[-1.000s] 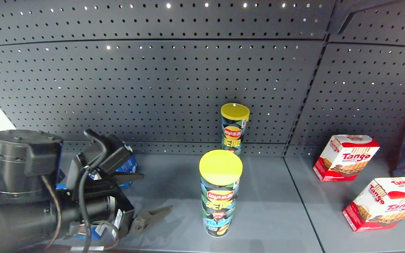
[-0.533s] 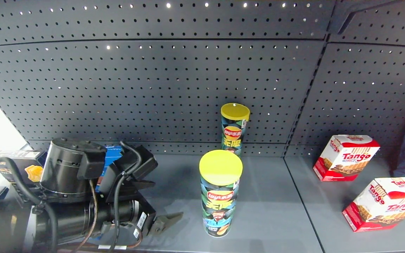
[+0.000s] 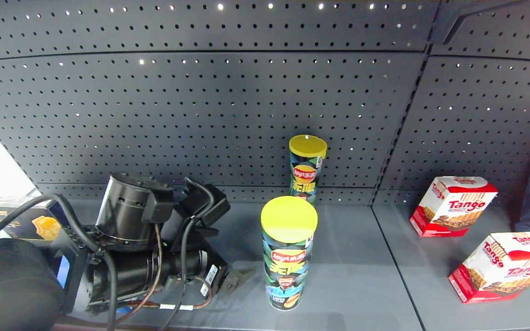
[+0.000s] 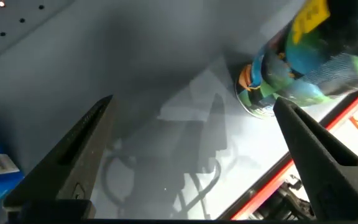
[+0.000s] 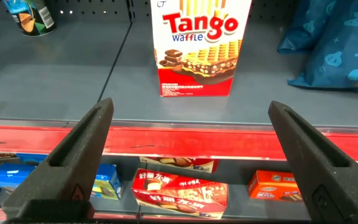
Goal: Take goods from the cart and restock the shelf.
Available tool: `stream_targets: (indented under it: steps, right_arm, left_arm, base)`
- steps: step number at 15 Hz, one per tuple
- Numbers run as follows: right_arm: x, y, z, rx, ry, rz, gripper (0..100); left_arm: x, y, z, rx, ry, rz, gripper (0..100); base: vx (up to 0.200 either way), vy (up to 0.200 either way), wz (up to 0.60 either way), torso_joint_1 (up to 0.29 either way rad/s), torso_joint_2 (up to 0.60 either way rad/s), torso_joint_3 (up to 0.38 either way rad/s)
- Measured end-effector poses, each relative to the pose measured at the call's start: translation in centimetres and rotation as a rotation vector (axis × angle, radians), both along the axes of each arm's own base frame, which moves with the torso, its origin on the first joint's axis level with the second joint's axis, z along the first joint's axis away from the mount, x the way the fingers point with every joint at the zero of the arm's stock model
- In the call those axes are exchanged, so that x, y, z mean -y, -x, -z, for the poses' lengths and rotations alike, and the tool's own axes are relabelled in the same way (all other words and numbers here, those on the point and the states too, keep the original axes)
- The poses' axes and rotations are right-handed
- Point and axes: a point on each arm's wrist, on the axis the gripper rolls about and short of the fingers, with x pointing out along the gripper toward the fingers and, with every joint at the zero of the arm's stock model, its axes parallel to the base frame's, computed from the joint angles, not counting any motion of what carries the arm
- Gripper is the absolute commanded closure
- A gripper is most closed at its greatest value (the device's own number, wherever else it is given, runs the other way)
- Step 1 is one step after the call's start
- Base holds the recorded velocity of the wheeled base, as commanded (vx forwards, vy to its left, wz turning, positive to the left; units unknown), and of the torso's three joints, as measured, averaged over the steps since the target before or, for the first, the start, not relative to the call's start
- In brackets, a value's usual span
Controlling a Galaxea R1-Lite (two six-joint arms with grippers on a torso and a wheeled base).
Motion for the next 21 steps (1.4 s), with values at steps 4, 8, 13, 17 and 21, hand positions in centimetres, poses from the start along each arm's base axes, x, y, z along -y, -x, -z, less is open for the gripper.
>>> stream_targets:
  steps: [4, 8, 13, 17, 21]
  right_arm:
    - [0.0, 0.0, 0.0, 0.0, 0.0, 0.0, 0]
    - [0.0, 0.0, 0.0, -0.001, 0.0, 0.0, 0]
    - [0.0, 0.0, 0.0, 0.0, 0.0, 0.0, 0]
    - [0.0, 0.0, 0.0, 0.0, 0.0, -0.001, 0]
    - [0.0, 0.0, 0.0, 0.0, 0.0, 0.0, 0]
  left_arm:
    - [0.6, 0.0, 0.3, -0.01, -0.006, 0.017, 0]
    - [1.3, -0.3, 0.2, -0.005, -0.002, 0.031, 0]
    - [2.3, -0.5, 0.0, 0.009, -0.006, 0.042, 0]
    - [2.7, -0.7, 0.0, 0.01, -0.005, 0.047, 0]
    - [3.4, -0.6, 0.1, -0.003, 0.007, 0.037, 0]
  base:
    - [0.0, 0.0, 0.0, 0.0, 0.0, 0.0]
    - [0.0, 0.0, 0.0, 0.0, 0.0, 0.0]
    - [0.0, 0.0, 0.0, 0.0, 0.0, 0.0]
    - [0.0, 0.0, 0.0, 0.0, 0.0, 0.0]
    - [0.0, 0.0, 0.0, 0.0, 0.0, 0.0]
